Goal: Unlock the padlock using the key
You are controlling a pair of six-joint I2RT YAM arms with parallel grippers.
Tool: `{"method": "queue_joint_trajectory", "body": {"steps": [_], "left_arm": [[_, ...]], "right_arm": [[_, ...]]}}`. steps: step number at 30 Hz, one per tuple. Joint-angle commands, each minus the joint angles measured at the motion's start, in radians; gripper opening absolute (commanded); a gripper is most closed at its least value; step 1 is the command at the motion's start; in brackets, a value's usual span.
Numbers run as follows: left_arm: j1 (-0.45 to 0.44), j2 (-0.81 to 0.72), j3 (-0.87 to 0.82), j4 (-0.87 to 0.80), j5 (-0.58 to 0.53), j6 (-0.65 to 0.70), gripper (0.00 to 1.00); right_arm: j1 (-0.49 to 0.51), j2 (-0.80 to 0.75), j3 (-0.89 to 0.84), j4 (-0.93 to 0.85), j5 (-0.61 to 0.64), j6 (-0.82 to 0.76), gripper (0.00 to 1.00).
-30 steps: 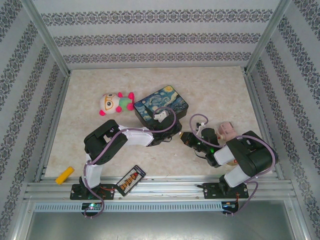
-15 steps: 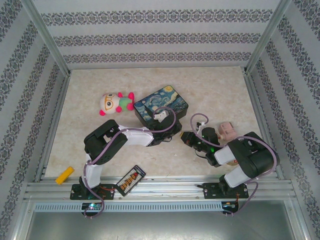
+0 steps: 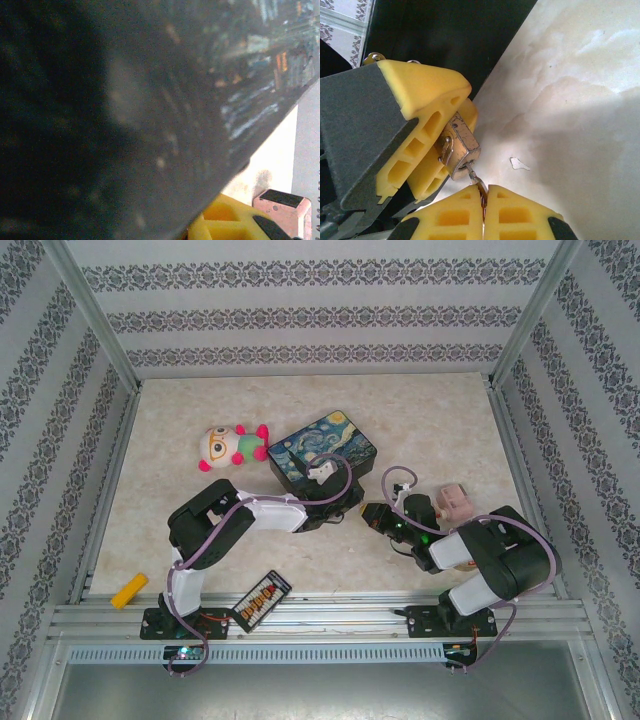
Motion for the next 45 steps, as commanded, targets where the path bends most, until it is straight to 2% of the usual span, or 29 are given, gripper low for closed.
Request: {"method": "queue_joint_trajectory", "body": {"steps": [1, 18, 30, 41, 45], "left_arm": [[-0.027, 0.018, 0.029, 0.014, 0.107, -0.013, 0.05], [-0.037, 0.025, 0.040, 0.019, 0.126, -0.008, 0.05], [-0.038, 0.022, 0.034, 0.022, 0.133, -0.004, 0.05], [-0.037, 0.003, 0.014, 0.025, 0.104, -0.005, 0.05], [-0.037, -0.007, 0.007, 0.023, 0.088, -0.004, 0.05]], "right_arm": [[0.002, -0.016, 0.068, 0.114, -0.028, 0.005, 0.00], [-0.006, 0.012, 0.115, 0.093, -0.061, 0.015, 0.00], [-0.033, -0.046, 0.169, 0.074, -0.170, -0.064, 0.02], [-0.081, -0.078, 0.134, -0.031, -0.158, -0.070, 0.23], [-0.096, -0.068, 0.102, -0.057, -0.163, -0.065, 0.34]]}}
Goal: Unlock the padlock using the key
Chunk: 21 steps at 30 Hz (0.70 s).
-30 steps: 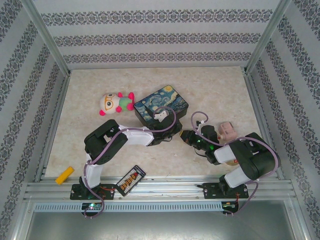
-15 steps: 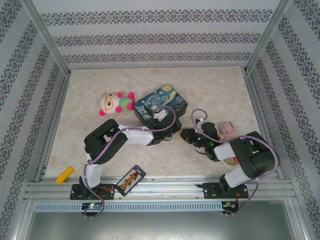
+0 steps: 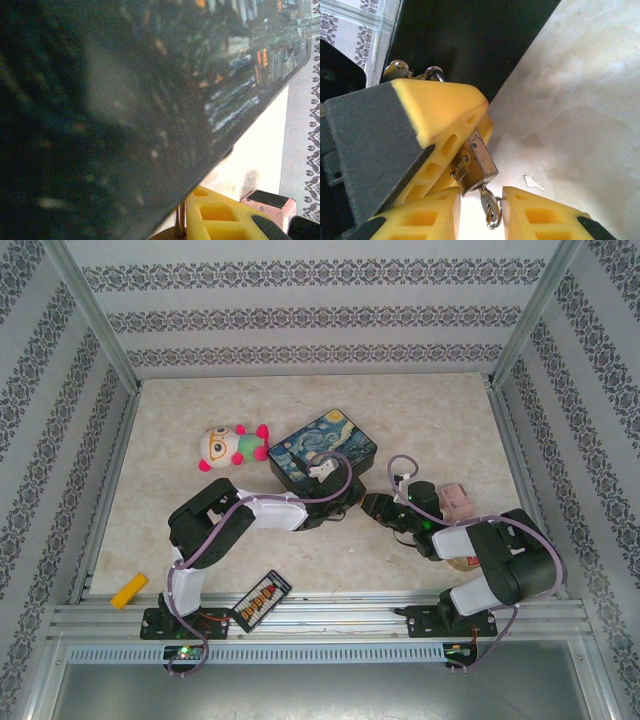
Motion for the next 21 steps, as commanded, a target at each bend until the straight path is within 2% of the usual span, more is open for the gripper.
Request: {"method": "queue_joint_trajectory", "body": {"steps": [1, 7, 11, 15, 21], "left_arm": [[-0.043, -0.012, -0.010, 0.011, 0.068, 0.006, 0.05], [-0.035, -0.026, -0.037, 0.023, 0.046, -0.008, 0.05], [-0.029, -0.042, -0.056, 0.023, 0.026, -0.011, 0.05], [-0.022, -0.054, -0.069, 0.021, 0.011, -0.012, 0.05], [-0.017, -0.052, -0.076, 0.027, 0.015, -0.017, 0.05]], "right_arm": [[-0.010, -0.023, 0.004, 0.112, -0.032, -0.007, 0.38], [-0.021, -0.018, -0.020, 0.072, -0.061, -0.013, 0.49], [-0.027, -0.061, -0.037, 0.001, -0.055, -0.035, 0.52], [-0.036, -0.168, -0.044, -0.137, -0.031, -0.075, 0.52], [-0.053, -0.406, -0.035, -0.443, 0.051, -0.165, 0.48]]}}
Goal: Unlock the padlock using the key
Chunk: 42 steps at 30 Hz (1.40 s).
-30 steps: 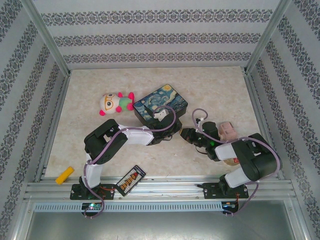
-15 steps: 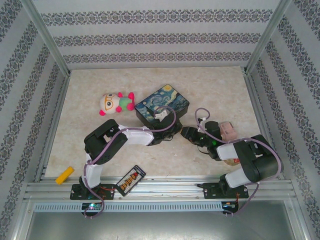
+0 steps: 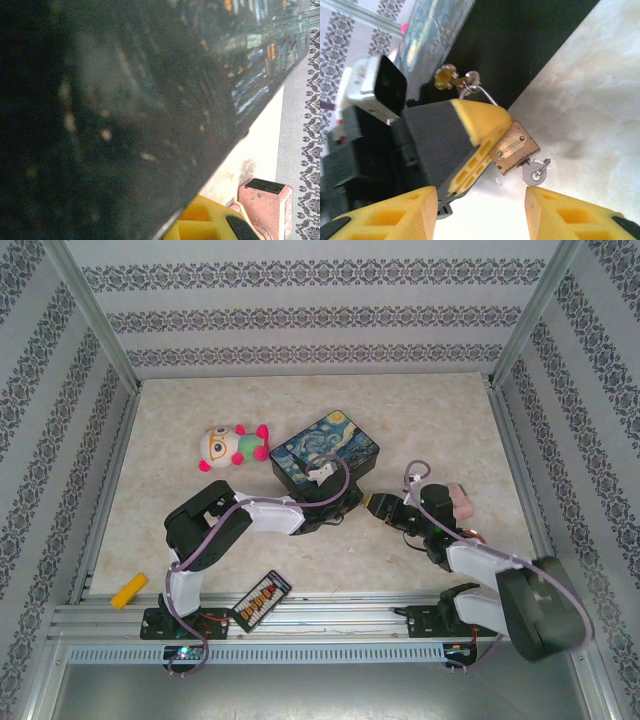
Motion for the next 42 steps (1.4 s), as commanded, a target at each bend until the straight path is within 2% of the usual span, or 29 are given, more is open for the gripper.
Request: {"method": "queue_joint_trajectory", "body": {"steps": [1, 4, 7, 12, 29, 33, 36, 42], "left_arm": [[-0.008, -0.024, -0.021, -0.007, 0.011, -0.010, 0.05], [-0.007, -0.022, -0.021, -0.005, 0.014, -0.008, 0.05], [-0.007, -0.026, -0.026, -0.005, 0.018, -0.008, 0.05], [-0.007, -0.035, -0.035, -0.011, 0.034, 0.001, 0.05], [0.044, -0.121, -0.127, -0.070, 0.231, 0.104, 0.04], [0.051, -0.135, -0.137, -0.082, 0.248, 0.139, 0.05], [0.051, -0.132, -0.139, -0.075, 0.261, 0.143, 0.05], [0.051, -0.119, -0.139, -0.044, 0.286, 0.136, 0.06]], "right_arm": [[-0.015, -0.112, 0.006, -0.231, 0.067, -0.093, 0.46], [-0.017, -0.210, 0.008, -0.348, 0.105, -0.143, 0.40], [-0.015, -0.273, 0.008, -0.429, 0.129, -0.190, 0.38], [0.019, -0.306, 0.014, -0.476, 0.160, -0.249, 0.32], [0.300, -0.094, 0.175, -0.513, 0.402, -0.360, 0.26], [0.288, -0.048, 0.187, -0.487, 0.409, -0.323, 0.24], [0.243, -0.012, 0.191, -0.479, 0.401, -0.272, 0.17], [0.124, 0.068, 0.178, -0.372, 0.209, -0.201, 0.13]]}}
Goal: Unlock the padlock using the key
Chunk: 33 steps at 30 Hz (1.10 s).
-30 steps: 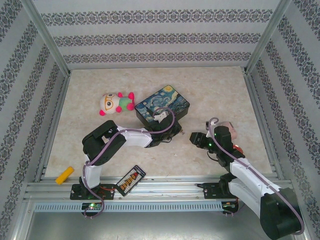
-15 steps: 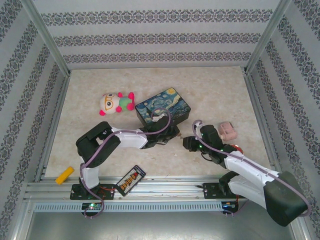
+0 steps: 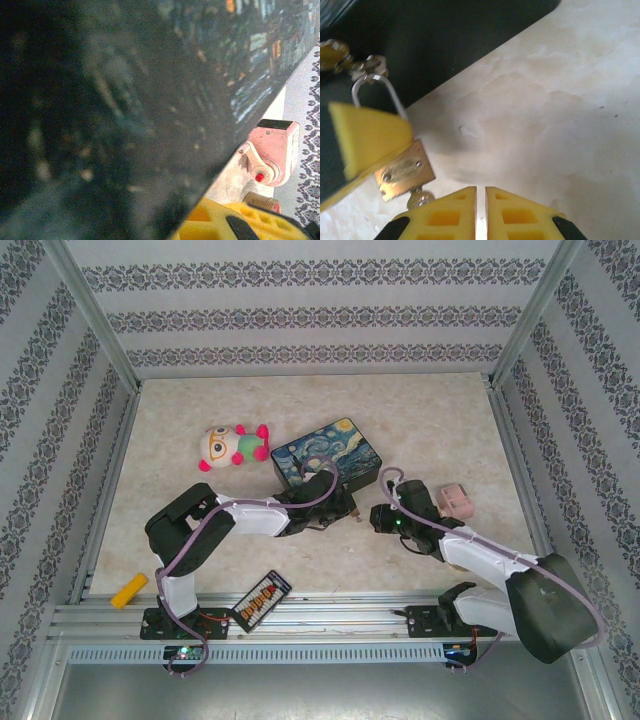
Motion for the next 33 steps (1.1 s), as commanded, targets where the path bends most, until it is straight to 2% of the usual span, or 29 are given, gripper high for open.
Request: {"method": "queue_joint_trajectory", "body": {"steps": [1, 12, 16, 19, 27, 29, 33], "left_arm": [[0.009, -0.012, -0.018, -0.028, 0.053, 0.006, 0.06], [0.009, 0.002, -0.035, 0.041, 0.076, -0.026, 0.11], [0.008, 0.004, -0.037, 0.046, 0.083, -0.024, 0.20], [0.007, 0.009, -0.039, 0.051, 0.085, -0.031, 0.23], [-0.003, 0.029, -0.040, 0.067, 0.093, -0.047, 0.25], [-0.006, 0.030, -0.041, 0.068, 0.092, -0.048, 0.30], [-0.012, 0.025, -0.044, 0.064, 0.085, -0.053, 0.29]], "right_arm": [[-0.036, 0.044, 0.016, 0.082, -0.119, 0.055, 0.12], [-0.076, 0.272, 0.066, 0.242, -0.269, 0.121, 0.01], [-0.076, 0.321, 0.067, 0.305, -0.293, 0.139, 0.00], [-0.075, 0.334, 0.063, 0.348, -0.314, 0.151, 0.00], [-0.072, 0.294, 0.056, 0.354, -0.314, 0.152, 0.00], [-0.072, 0.283, 0.053, 0.354, -0.312, 0.155, 0.00], [-0.072, 0.271, 0.045, 0.353, -0.308, 0.159, 0.00]]}}
